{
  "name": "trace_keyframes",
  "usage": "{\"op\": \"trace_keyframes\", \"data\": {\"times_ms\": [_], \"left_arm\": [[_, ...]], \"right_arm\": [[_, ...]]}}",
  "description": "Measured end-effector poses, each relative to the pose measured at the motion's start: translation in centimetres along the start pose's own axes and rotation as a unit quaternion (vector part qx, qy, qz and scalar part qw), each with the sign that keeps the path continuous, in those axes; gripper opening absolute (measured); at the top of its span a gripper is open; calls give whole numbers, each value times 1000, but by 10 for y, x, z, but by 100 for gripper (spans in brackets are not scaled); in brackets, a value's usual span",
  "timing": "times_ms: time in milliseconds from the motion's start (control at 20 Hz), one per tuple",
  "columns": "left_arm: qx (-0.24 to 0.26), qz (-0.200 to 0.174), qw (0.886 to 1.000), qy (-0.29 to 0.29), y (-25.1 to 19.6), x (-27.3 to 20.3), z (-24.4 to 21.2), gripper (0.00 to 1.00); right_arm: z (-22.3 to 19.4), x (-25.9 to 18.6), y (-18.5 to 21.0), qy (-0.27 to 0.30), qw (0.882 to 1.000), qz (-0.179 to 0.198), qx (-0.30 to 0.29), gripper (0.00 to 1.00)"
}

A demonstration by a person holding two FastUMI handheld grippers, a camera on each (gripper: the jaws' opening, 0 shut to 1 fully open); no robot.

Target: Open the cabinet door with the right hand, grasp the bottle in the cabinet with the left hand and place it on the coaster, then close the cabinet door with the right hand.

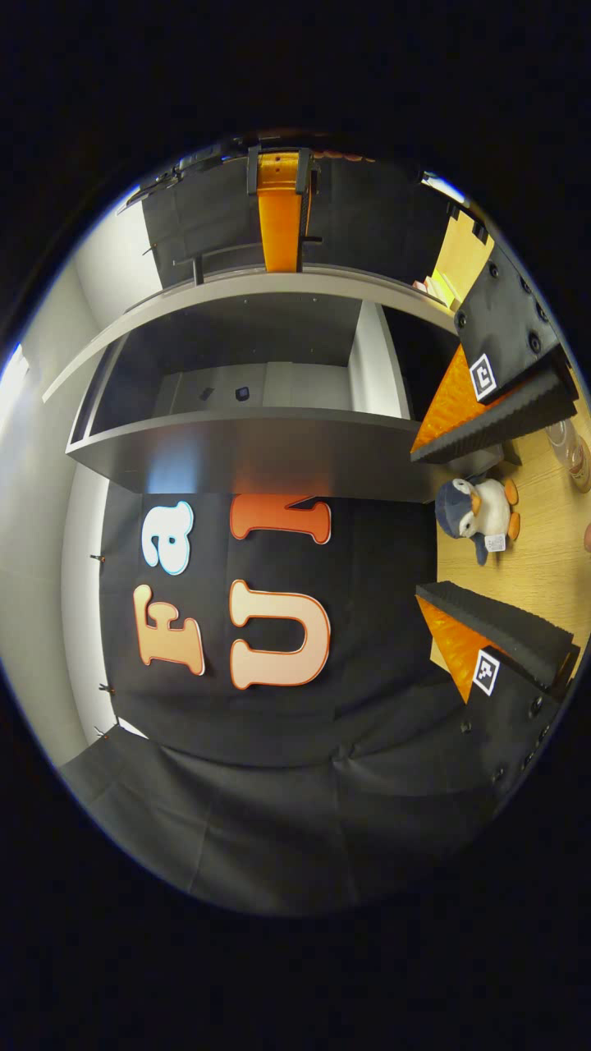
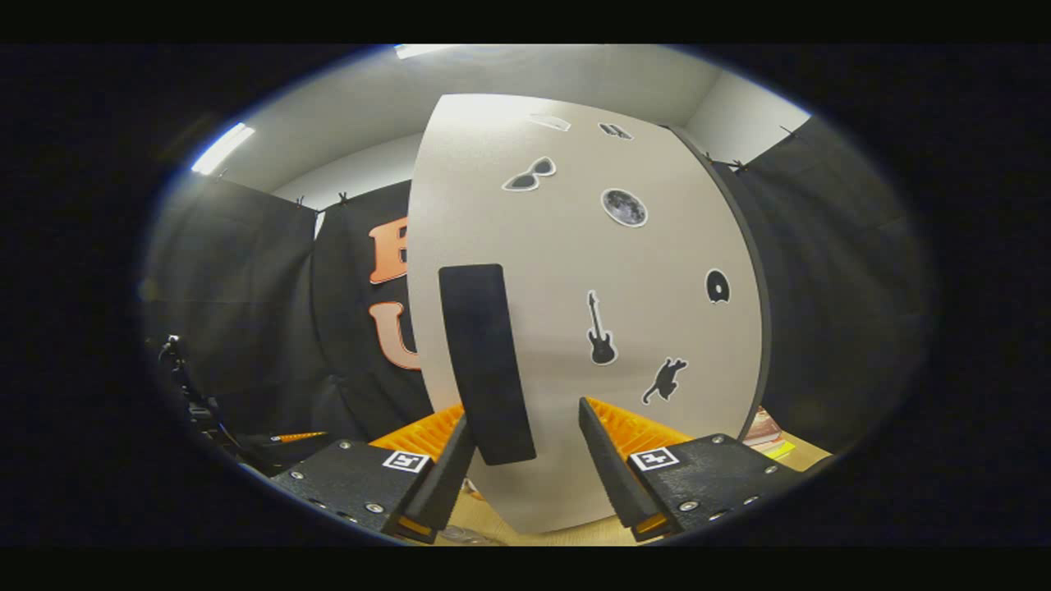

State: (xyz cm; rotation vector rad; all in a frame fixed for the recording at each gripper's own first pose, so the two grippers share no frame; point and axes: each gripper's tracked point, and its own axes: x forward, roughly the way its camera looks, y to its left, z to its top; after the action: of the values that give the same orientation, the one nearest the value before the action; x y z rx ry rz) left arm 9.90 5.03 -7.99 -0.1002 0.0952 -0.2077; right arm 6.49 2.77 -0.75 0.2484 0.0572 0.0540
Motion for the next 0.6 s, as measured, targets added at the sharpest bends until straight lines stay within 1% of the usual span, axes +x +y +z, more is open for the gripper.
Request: {"op": "trace_keyframes", "data": {"times_ms": [100, 250, 300, 350, 400, 500, 600], "left_arm": [[-6, -5, 1000, 3, 2, 4, -2, 94], [-2, -9, 1000, 0, 6, 8, 0, 95], [-1, -10, 1000, 0, 5, 9, 0, 94], [0, -12, 1000, -2, 6, 10, 2, 94], [-1, -15, 1000, -1, 5, 13, 2, 95], [-4, -17, 1000, -1, 4, 16, 1, 94], [-11, -27, 1000, 2, 1, 20, 0, 94]], "right_arm": [[-1, 8, 3, 1, 1000, 3, -4, 74], [-3, 19, 5, 0, 1000, 6, -7, 74], [-5, 23, 5, 1, 1000, 7, -3, 78], [-7, 28, 5, 3, 1000, 9, 2, 74], [-10, 33, 4, 5, 1000, 8, 8, 74], [-13, 41, 1, 4, 1000, 6, 17, 76], [-17, 50, -4, 3, 1000, -5, 17, 77]]}}
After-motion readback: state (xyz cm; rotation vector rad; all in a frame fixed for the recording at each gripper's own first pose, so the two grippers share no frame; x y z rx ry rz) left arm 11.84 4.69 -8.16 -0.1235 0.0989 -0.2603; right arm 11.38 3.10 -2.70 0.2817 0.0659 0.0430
